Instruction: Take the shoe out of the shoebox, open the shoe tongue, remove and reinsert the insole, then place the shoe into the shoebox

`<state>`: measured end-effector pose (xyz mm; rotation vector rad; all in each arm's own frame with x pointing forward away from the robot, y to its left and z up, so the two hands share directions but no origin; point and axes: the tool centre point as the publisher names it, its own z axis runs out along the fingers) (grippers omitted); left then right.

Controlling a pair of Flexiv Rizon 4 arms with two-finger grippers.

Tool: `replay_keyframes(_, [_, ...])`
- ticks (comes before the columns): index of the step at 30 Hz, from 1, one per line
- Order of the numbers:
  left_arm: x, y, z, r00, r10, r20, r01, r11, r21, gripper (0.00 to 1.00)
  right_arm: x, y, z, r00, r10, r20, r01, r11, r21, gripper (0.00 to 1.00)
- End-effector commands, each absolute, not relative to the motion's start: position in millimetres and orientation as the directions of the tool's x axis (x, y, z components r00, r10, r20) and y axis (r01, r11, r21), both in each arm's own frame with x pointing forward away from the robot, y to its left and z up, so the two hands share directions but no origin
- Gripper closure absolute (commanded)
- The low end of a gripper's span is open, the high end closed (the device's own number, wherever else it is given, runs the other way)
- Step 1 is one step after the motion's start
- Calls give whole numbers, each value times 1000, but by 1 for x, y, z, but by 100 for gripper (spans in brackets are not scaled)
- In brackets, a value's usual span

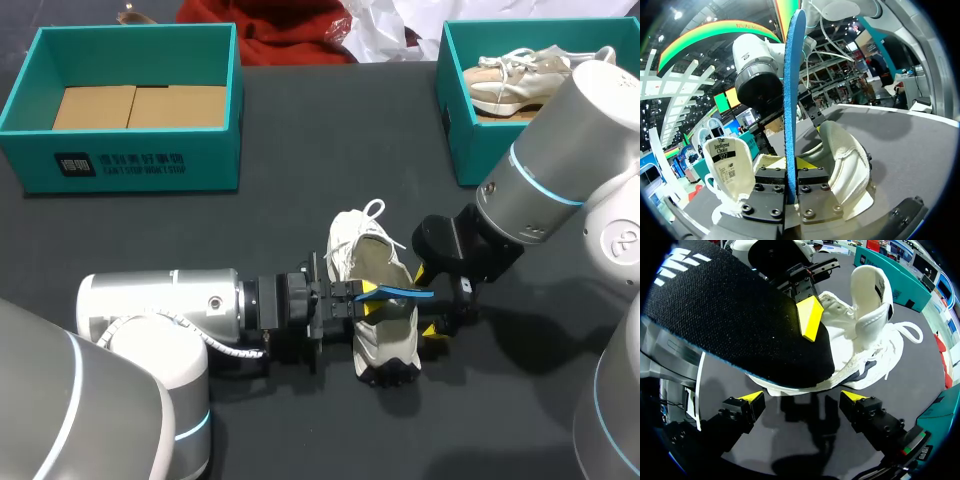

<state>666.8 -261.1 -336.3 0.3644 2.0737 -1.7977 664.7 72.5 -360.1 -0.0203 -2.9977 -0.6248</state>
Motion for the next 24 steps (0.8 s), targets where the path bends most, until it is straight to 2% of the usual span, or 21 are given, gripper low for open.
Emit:
replay_keyframes(1, [665, -262, -336, -898, -45, -439, 428, 146, -892, 89, 664, 73, -361, -997, -2, 78, 29, 917, 398, 0])
replay_keyframes(6, [662, -263, -327, -895, -46, -443, 434, 135, -891, 73, 664, 73, -361, -997, -2, 78, 29, 917, 398, 0])
replay_keyframes(8, [661, -264, -324, -896, -46, -441, 433, 128, -893, 70, 664, 73, -361, -997, -2, 78, 29, 917, 398, 0])
replay_keyframes(18, [650, -271, -304, -882, -48, -468, 458, 134, -879, 68, 664, 73, -361, -997, -2, 78, 29, 917, 398, 0])
replay_keyframes(24, [644, -276, -292, -876, -51, -479, 464, 176, -868, 70, 664, 73, -361, -997, -2, 78, 29, 917, 398, 0])
